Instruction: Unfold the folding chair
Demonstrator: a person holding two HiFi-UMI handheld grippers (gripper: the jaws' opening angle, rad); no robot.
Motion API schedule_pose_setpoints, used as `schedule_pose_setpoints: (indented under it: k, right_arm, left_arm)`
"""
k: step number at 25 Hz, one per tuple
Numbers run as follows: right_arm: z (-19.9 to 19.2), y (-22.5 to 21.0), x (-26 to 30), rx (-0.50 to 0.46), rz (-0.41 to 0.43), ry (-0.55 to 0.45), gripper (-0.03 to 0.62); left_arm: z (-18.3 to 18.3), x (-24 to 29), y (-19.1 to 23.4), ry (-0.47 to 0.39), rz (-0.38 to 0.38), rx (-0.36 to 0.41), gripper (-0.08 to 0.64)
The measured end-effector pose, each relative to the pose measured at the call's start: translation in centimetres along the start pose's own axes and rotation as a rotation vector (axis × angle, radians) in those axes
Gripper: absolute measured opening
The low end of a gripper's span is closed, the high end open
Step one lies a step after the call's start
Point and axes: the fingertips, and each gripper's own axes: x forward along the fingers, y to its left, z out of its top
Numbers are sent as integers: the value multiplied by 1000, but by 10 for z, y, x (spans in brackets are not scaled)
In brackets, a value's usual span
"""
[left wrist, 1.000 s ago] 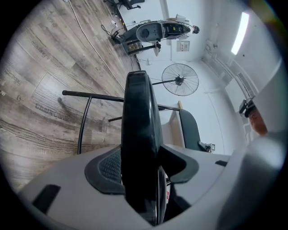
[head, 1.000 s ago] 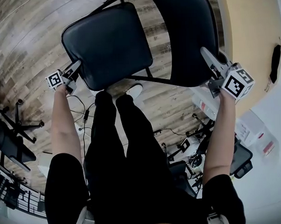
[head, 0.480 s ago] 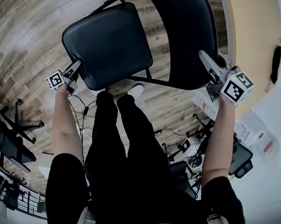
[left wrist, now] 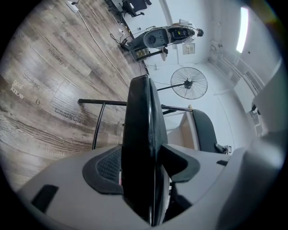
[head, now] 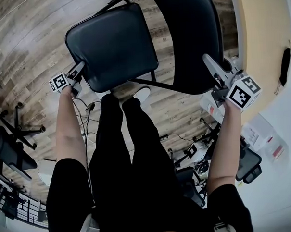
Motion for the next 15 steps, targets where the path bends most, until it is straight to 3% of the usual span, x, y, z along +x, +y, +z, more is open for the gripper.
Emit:
schedule_pose_setpoints:
  k: [4,7,9,11,15]
  right_arm:
    - [1,-1,-1,10,-22,-17,110]
    - [0,1,-1,-21,-46,-20,114]
    - [2,1,-1,-45,-77,-22,136]
    - [10,1,-6,-46,-111,-39,175]
    - [31,1,-26,-79,-194,-47,282]
  left_arm:
    - [1,-2,2,9,18,29,252]
    - [7,-13,14,14,145,113,285]
    - [9,-22,16,15,184,114,322]
    - [14,-32,7,11,201,123,331]
    - [22,-47,-40,-13,248,215,331]
